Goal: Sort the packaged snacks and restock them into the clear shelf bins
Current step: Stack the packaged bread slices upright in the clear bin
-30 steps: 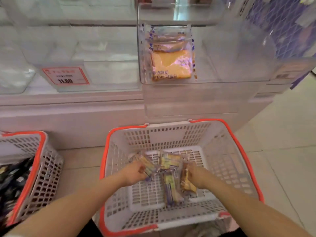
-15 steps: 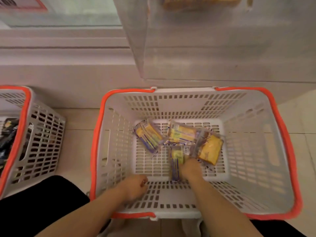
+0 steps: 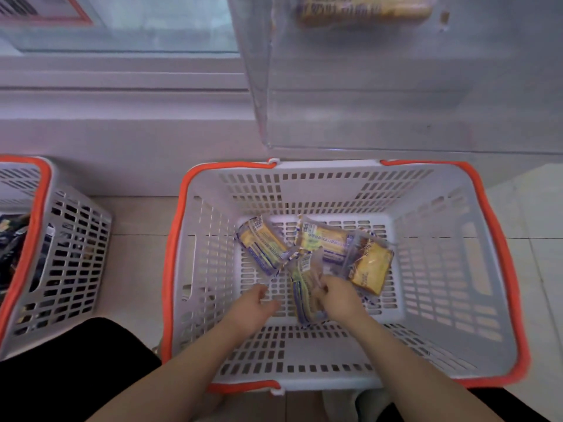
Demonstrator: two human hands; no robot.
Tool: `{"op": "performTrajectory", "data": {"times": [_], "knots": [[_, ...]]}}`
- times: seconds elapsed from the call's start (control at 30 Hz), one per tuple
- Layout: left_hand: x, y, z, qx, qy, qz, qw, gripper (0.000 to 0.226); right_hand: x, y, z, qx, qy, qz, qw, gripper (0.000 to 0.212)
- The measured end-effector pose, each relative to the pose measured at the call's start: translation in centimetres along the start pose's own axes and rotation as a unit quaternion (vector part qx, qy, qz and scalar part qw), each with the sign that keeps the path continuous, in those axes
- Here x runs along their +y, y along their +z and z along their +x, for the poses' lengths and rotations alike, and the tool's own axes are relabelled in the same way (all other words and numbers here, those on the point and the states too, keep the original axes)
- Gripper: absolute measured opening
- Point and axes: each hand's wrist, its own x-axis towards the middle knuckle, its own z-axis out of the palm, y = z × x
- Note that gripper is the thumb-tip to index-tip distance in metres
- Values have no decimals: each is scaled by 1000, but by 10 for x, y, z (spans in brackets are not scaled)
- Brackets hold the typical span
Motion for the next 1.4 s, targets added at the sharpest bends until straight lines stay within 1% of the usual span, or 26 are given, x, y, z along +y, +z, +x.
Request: {"op": "performTrajectory", "data": {"times": [0.07, 0.1, 0.17, 0.23, 0.3, 0.4, 0.47, 0.53, 0.6, 0.63, 0.67, 0.7, 0.77, 0.8, 0.83, 0.87, 0.9, 0.93, 0.97, 1.03, 1.07, 1.1, 1.2, 1.23, 1.3, 1.4], "knots": [[5, 5, -4, 7, -14, -58, 998, 66, -7, -13, -13, 0, -37, 76, 996, 36], [8, 7, -7, 12, -22, -94, 995, 67, -9, -19, -21, -4, -48, 147, 988, 36], [15, 10, -14, 2, -26, -184, 983, 54, -14, -28, -36, -21, -53, 282, 958, 31], [19, 11, -21, -23, -6, -288, 957, 37, -15, -33, -47, -1, -56, 340, 939, 25], [21, 9, -29, -7, 31, -343, 939, 30, -16, -37, -58, 35, -44, 381, 923, 11], [29, 1, -40, 9, 76, -323, 943, 34, -10, -36, -71, 7, 8, 501, 865, 31], [37, -4, -48, -17, 112, -293, 949, 41, -9, -34, -84, -44, 5, 562, 826, 37], [48, -10, -62, -26, 165, -261, 951, 42, -13, -35, -101, -53, -11, 597, 800, 41], [60, -18, -69, 22, 232, -207, 950, 46, -21, -38, -107, -34, -7, 626, 779, 38], [64, -22, -71, 75, 281, -131, 948, 49, -27, -40, -109, -25, 11, 641, 767, 34], [67, -26, -78, 124, 343, -32, 931, 54, -33, -45, -116, -14, 34, 651, 758, 28], [70, -30, -86, 150, 410, 60, 898, 60, -39, -50, -123, -9, 60, 654, 754, 23], [78, -36, -105, 139, 518, 228, 813, 75, -47, -59, -136, -14, 94, 668, 739, 17], [82, -38, -113, 145, 558, 306, 758, 79, -51, -65, -143, -21, 99, 679, 728, 16], [87, -39, -121, 173, 592, 366, 697, 78, -55, -70, -151, -26, 98, 687, 720, 18], [91, -41, -127, 209, 614, 398, 649, 71, -59, -75, -157, -30, 90, 689, 718, 21], [94, -42, -132, 243, 623, 398, 627, 61, -63, -79, -164, -35, 75, 688, 721, 28], [98, -44, -137, 267, 625, 370, 634, 52, -66, -83, -170, -40, 54, 688, 723, 38], [101, -47, -141, 275, 615, 313, 669, 45, -69, -87, -176, -43, 28, 693, 720, 49], [105, -51, -151, 267, 549, 134, 781, 27, -72, -97, -187, -34, -18, 705, 708, 64], [107, -53, -154, 243, 513, 33, 823, 18, -73, -102, -194, -8, -43, 706, 707, 64], [110, -54, -157, 215, 488, -59, 844, 12, -73, -106, -200, 44, -73, 700, 709, 56], [118, -54, -173, 114, 433, -257, 856, 11, -69, -116, -215, 289, -144, 592, 739, 19], [121, -54, -177, 82, 409, -303, 857, 11, -67, -119, -219, 342, -153, 546, 749, 11], [125, -52, -186, 12, 373, -373, 849, 12, -62, -124, -226, 354, -167, 495, 775, 7], [131, -50, -197, -22, 364, -383, 849, 23, -67, -127, -236, 284, -205, 478, 805, 13]]}}
